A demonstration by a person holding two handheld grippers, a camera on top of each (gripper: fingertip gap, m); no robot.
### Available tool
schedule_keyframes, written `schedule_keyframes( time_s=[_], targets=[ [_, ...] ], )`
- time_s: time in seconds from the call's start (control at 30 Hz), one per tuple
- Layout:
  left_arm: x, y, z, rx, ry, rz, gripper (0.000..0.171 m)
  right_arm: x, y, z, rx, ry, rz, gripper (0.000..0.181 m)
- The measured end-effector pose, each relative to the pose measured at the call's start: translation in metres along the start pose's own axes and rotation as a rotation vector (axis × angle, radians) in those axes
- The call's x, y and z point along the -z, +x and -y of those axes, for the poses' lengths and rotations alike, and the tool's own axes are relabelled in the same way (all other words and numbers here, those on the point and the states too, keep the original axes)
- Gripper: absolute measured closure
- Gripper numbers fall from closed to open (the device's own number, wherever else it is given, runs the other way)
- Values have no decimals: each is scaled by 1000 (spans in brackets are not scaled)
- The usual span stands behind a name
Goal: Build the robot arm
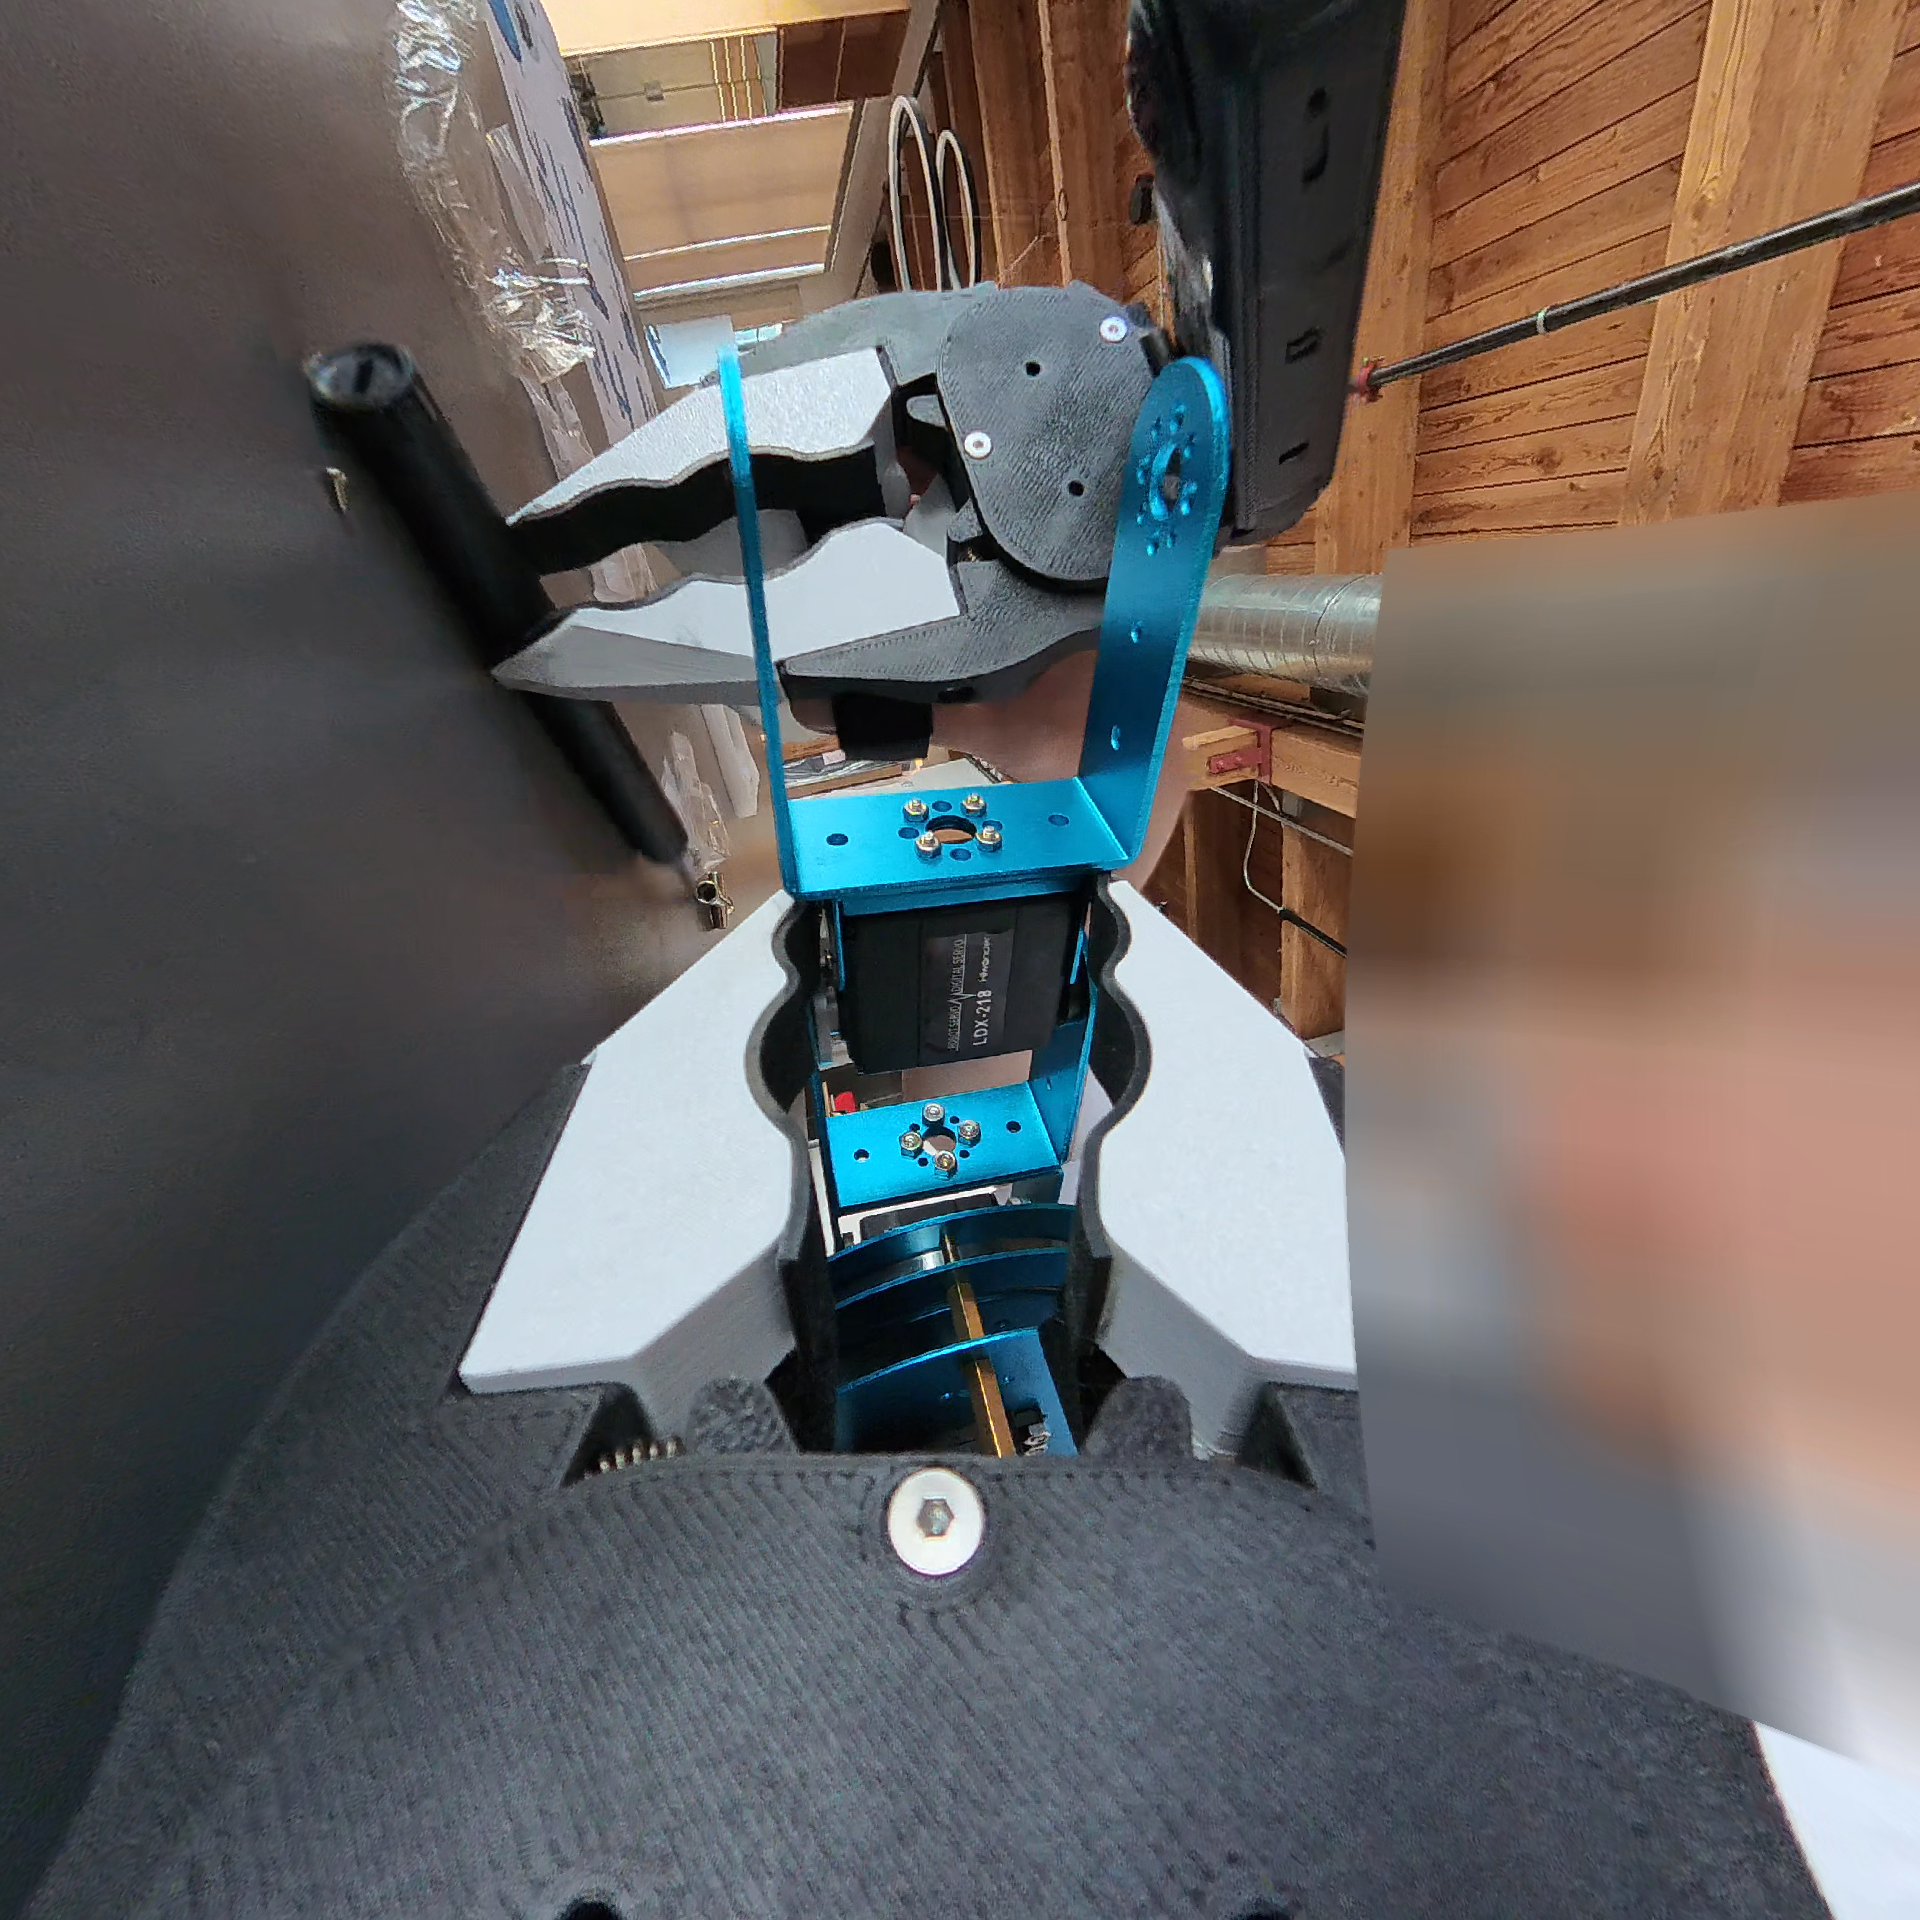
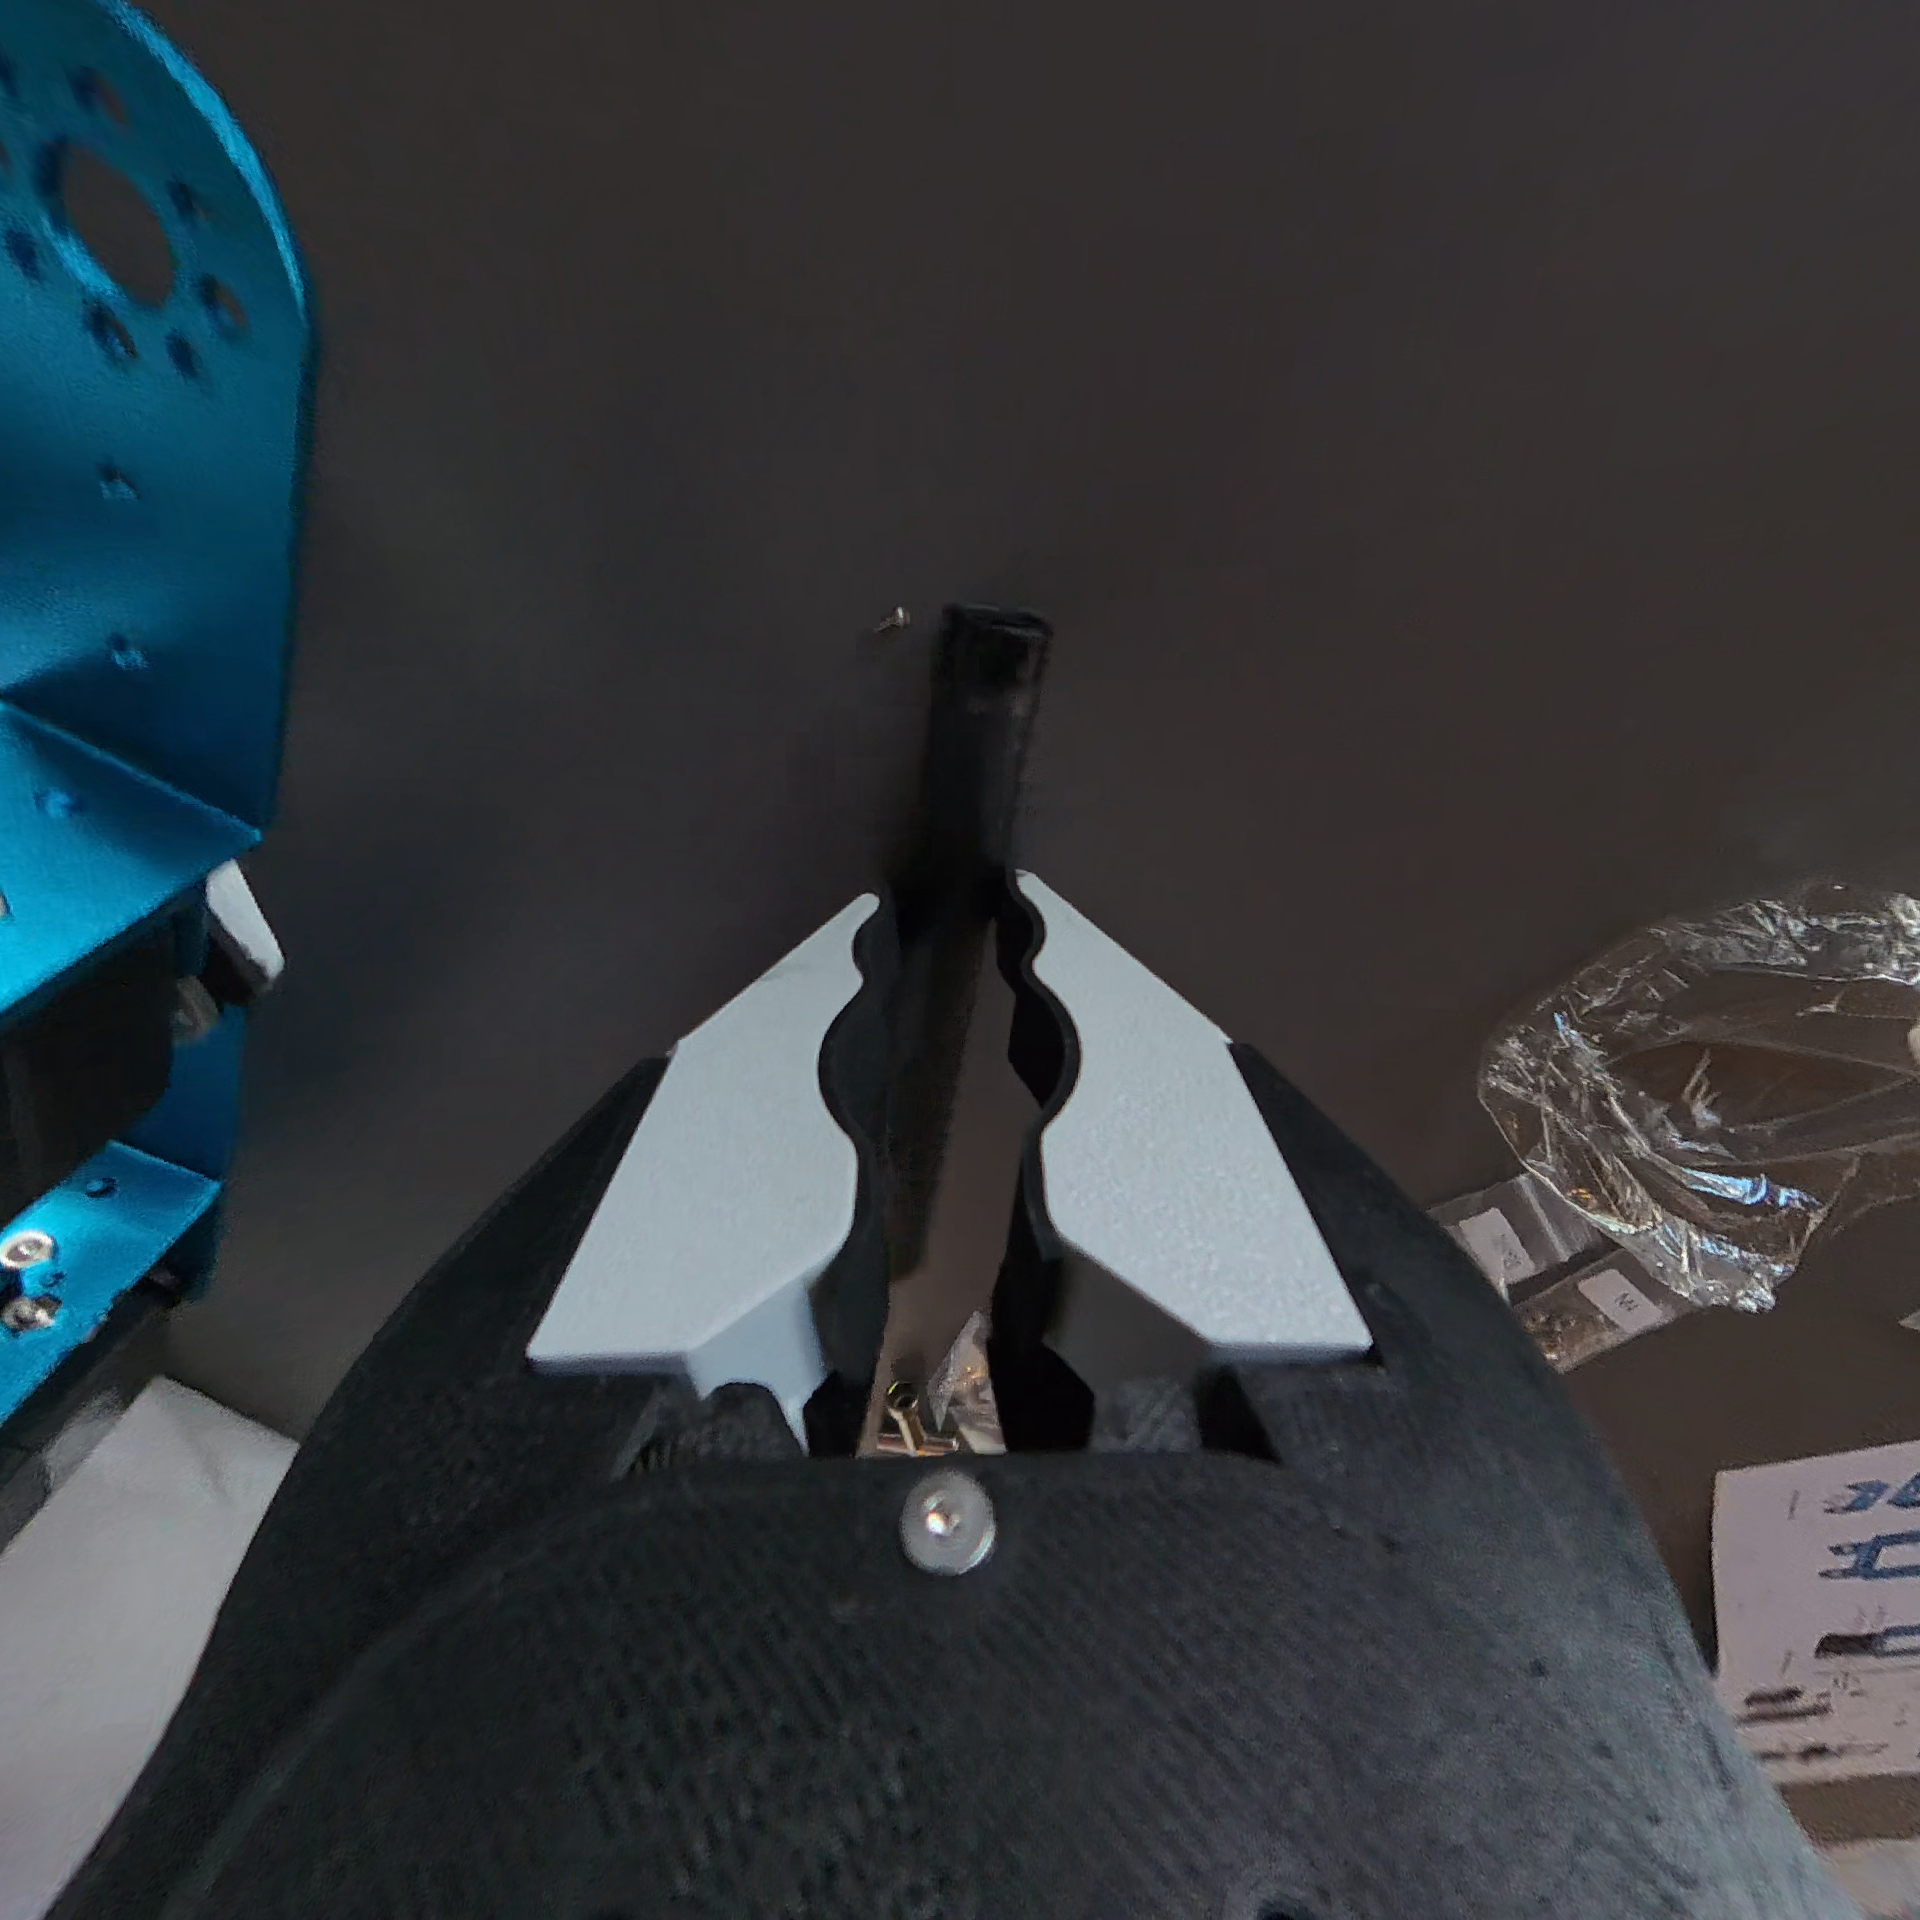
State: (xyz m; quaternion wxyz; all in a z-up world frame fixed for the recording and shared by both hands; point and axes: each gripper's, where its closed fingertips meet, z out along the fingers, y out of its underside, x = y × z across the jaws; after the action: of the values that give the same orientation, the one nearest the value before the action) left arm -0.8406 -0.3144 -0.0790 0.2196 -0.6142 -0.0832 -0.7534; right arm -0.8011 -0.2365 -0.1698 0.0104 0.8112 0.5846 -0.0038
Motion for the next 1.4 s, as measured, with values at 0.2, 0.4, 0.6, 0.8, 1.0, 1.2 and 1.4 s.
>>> schedule_keyframes(
  time_s=[0.2, 0.4, 0.6, 0.8, 1.0, 1.2, 1.4],
  targets=[
    [4, 1, 0, -14, -2, 12, 121, 7, -1, -7, -67, 194, 160, 164],
    [4, 0, 0, -16, -3, 6, 121, 45, 15, -9, -165, 455, 324, 164],
    [4, 0, 0, -29, -4, 12, 121, 91, 44, 3, -247, 780, 500, 164],
    [6, -3, 1, -20, 7, 11, 121, 106, 70, 22, -289, 1016, 623, 164],
    [7, -6, 2, -11, 12, 17, 121, 105, 95, 57, -362, 1090, 714, 165],
    [7, -7, 2, -11, 13, 20, 120, 92, 105, 89, -402, 1049, 791, 164],
    [7, -8, 2, -13, 9, 22, 120, 86, 106, 98, -417, 1022, 842, 164]
  ],
)
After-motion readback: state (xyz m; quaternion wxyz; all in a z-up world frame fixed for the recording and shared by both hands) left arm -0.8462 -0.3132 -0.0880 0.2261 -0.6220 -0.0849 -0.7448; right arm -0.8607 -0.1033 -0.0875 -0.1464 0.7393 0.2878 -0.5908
